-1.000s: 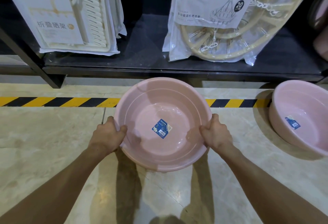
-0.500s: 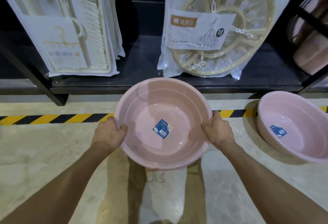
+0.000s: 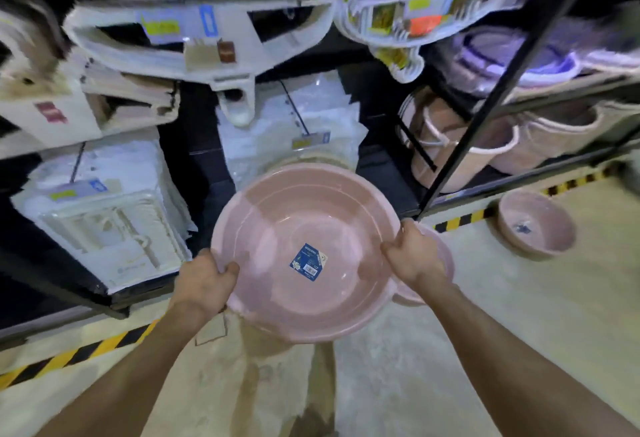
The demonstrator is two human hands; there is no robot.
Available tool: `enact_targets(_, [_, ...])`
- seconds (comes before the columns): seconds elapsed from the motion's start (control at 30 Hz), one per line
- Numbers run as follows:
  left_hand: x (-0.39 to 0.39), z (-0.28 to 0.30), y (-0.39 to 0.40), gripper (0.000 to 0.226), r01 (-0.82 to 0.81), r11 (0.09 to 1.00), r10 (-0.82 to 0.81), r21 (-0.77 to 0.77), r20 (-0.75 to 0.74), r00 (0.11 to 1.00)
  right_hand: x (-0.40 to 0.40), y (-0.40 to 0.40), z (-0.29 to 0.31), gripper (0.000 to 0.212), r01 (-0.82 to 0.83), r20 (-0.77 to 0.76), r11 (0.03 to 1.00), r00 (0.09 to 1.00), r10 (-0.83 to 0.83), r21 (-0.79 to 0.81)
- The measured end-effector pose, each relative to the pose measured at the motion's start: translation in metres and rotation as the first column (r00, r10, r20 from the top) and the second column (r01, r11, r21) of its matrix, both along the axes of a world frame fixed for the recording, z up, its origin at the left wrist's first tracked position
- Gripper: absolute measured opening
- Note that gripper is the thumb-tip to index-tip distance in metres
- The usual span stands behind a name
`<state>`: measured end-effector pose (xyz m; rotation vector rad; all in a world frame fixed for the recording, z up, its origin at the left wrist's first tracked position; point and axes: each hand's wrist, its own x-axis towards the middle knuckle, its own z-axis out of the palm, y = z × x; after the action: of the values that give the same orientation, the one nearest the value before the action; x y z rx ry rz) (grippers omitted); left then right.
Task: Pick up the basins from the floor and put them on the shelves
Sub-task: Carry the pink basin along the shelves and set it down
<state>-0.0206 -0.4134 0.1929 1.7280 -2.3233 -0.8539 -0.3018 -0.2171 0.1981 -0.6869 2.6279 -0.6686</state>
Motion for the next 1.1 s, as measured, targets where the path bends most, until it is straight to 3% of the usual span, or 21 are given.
enact_targets(0.23, [-0.086, 0.203, 0.042, 0.016, 0.192, 0.981, -0.189, 0.020, -0.093, 0.978, -0.046, 0.091, 0.200, 0.027, 0.167, -0.038, 0.986, 0.985, -0.166, 0.028])
enact_targets(0.33, [-0.122, 0.263, 0.056, 0.014, 0.331, 0.943, -0.323, 0.021, -0.164, 0.932, -0.062, 0.123, 0.259, 0.038, 0.241, -0.001, 0.970, 0.970, -0.241, -0.035])
enact_targets(0.43, [-0.157, 0.301, 0.068, 0.016, 0.399, 0.917, -0.383, 0.032, -0.218, 0.898, -0.075, 0.150, 0.295, 0.034, 0.315, 0.007, 0.945, 0.949, -0.315, -0.093])
enact_targets(0.8, [-0.258, 0.346, 0.114, 0.021, 0.526, 0.850, -0.520, 0.020, -0.130, 0.844, -0.133, 0.217, 0.341, 0.051, 0.390, 0.011, 0.911, 0.920, -0.392, -0.136])
enact_targets(1.1, [-0.332, 0.325, 0.112, 0.024, 0.544, 0.838, -0.536, 0.049, -0.113, 0.836, -0.188, 0.225, 0.329, 0.035, 0.473, 0.026, 0.880, 0.881, -0.472, -0.047])
